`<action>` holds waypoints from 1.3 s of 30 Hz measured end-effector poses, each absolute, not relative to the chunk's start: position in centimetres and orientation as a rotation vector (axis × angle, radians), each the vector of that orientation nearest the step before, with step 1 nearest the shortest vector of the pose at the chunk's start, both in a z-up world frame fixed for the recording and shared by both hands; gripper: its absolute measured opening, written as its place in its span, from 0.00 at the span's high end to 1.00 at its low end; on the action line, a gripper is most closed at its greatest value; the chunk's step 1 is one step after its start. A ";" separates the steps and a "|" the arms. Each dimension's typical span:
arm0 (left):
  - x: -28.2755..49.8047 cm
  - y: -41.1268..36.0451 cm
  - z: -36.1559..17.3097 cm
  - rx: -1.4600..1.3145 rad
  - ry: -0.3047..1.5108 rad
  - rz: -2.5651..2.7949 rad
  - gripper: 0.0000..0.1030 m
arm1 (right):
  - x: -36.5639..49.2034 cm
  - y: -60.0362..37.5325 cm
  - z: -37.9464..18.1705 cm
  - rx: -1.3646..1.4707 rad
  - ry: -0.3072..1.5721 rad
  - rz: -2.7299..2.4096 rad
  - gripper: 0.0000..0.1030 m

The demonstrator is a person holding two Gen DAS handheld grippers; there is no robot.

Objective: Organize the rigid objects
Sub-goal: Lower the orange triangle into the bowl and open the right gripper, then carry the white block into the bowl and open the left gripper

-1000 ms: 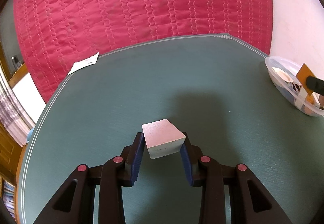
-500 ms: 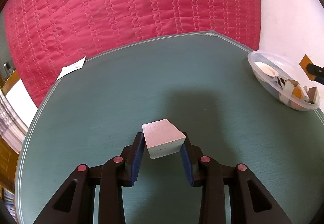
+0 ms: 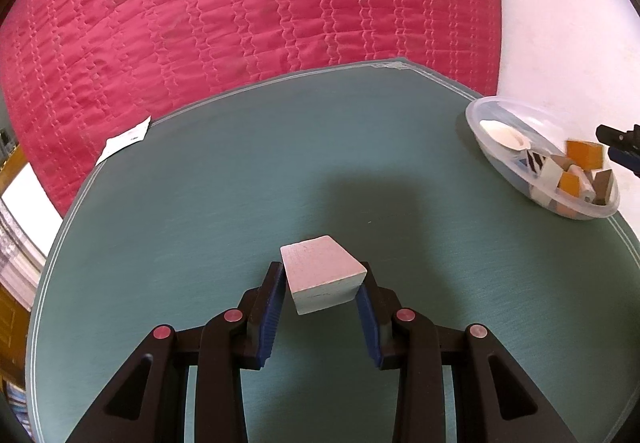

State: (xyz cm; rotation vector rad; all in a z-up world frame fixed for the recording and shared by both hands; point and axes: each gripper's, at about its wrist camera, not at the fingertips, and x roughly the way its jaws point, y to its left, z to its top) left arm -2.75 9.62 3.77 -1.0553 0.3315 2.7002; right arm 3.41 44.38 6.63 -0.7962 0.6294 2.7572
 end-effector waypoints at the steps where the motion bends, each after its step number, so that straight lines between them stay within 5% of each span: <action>1: -2.7 9.8 3.9 -1.051 0.334 2.698 0.64 | 3.5 44.5 6.7 -0.791 0.631 2.754 0.52; 39: -5.3 25.6 7.5 -0.932 0.398 2.324 0.63 | 6.1 45.6 6.7 -0.666 0.639 2.668 0.51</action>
